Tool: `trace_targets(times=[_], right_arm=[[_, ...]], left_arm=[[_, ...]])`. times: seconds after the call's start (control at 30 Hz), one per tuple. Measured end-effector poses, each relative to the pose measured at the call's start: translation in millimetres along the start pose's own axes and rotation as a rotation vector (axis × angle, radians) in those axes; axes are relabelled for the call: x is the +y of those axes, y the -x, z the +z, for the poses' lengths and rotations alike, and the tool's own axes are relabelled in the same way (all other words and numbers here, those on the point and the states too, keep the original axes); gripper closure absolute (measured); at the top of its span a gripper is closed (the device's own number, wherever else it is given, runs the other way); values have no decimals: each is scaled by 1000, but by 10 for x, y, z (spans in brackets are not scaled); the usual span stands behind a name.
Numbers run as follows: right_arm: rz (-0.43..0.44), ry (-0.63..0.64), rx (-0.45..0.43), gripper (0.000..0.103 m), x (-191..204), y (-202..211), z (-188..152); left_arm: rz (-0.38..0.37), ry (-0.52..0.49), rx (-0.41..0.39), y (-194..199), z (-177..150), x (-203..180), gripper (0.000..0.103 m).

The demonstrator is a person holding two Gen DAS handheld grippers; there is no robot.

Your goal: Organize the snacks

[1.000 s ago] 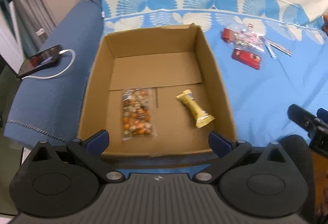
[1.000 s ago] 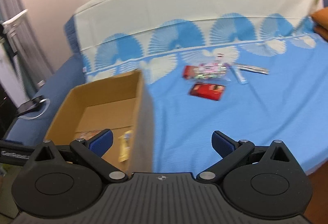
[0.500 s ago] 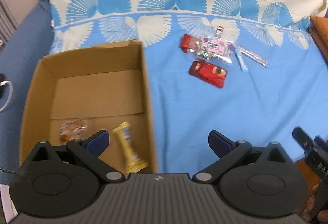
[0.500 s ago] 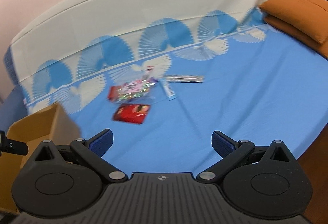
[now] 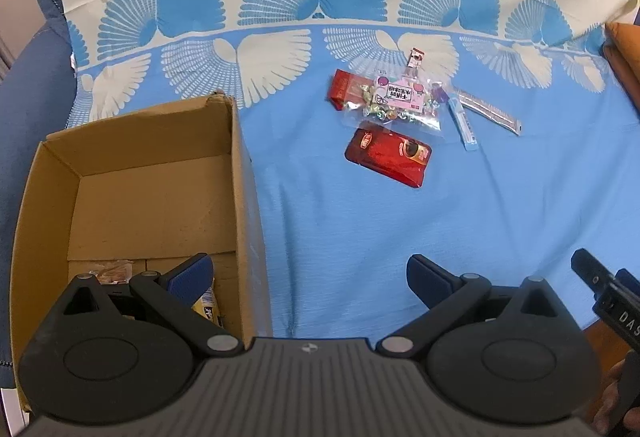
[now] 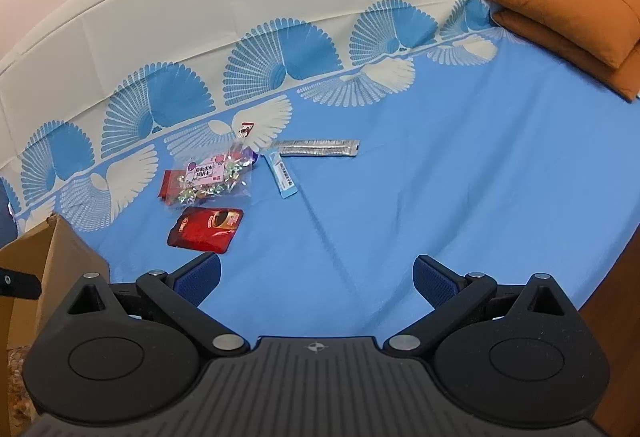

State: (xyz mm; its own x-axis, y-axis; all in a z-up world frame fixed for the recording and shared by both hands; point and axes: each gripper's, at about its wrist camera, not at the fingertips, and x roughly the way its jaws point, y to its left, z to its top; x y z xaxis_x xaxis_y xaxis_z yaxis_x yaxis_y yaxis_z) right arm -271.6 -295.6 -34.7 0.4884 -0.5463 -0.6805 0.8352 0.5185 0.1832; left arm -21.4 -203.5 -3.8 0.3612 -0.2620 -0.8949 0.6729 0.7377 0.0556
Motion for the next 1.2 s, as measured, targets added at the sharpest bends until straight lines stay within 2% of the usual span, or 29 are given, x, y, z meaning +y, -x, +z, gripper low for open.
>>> trace_targets(times=[0.37, 1.2], right_arm=[[-7, 27, -6, 1, 109, 11, 70], [-17, 29, -23, 1, 53, -6, 170]], left_arm=[[-15, 7, 2, -29, 17, 49, 0], [-22, -8, -8, -43, 121, -53, 0]])
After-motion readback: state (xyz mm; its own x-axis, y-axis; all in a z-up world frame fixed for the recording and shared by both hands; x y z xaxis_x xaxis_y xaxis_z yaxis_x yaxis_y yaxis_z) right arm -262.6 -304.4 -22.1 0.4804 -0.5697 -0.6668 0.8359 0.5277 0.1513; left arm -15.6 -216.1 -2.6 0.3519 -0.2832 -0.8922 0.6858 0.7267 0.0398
